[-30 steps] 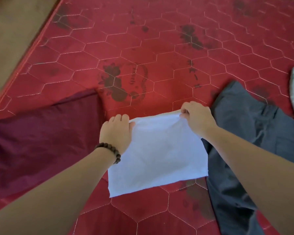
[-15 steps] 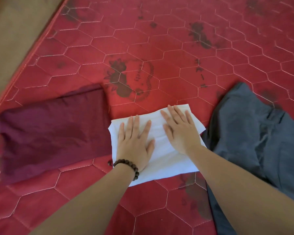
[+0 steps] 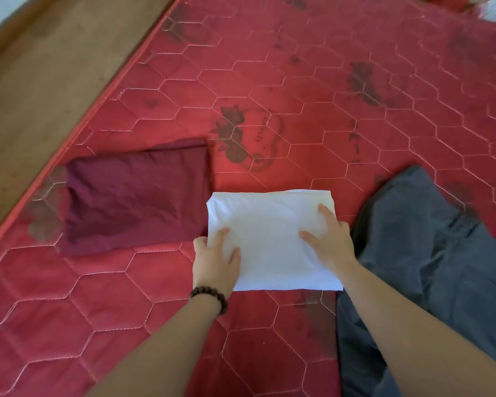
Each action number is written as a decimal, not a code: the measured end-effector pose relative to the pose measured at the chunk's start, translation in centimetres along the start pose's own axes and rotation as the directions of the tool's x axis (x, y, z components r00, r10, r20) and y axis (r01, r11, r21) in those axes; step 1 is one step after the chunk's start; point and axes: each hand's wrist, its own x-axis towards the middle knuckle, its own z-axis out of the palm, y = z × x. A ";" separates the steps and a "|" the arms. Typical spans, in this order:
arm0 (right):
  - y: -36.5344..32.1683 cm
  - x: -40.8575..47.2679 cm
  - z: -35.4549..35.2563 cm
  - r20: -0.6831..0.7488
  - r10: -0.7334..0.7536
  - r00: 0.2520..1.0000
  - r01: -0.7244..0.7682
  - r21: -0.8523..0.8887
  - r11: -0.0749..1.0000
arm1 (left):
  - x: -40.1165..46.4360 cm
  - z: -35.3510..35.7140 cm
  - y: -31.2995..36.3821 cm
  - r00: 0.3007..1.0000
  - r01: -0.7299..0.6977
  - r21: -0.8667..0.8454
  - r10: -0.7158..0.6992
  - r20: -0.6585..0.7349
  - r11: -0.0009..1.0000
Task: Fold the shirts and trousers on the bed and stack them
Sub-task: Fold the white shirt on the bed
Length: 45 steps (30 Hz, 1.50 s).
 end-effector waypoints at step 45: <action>-24.7 0.6 18.2 0.072 -0.609 0.790 0.487 -0.678 0.551 | 17.5 -18.9 -8.9 0.802 -0.530 0.576 0.587 0.105 0.622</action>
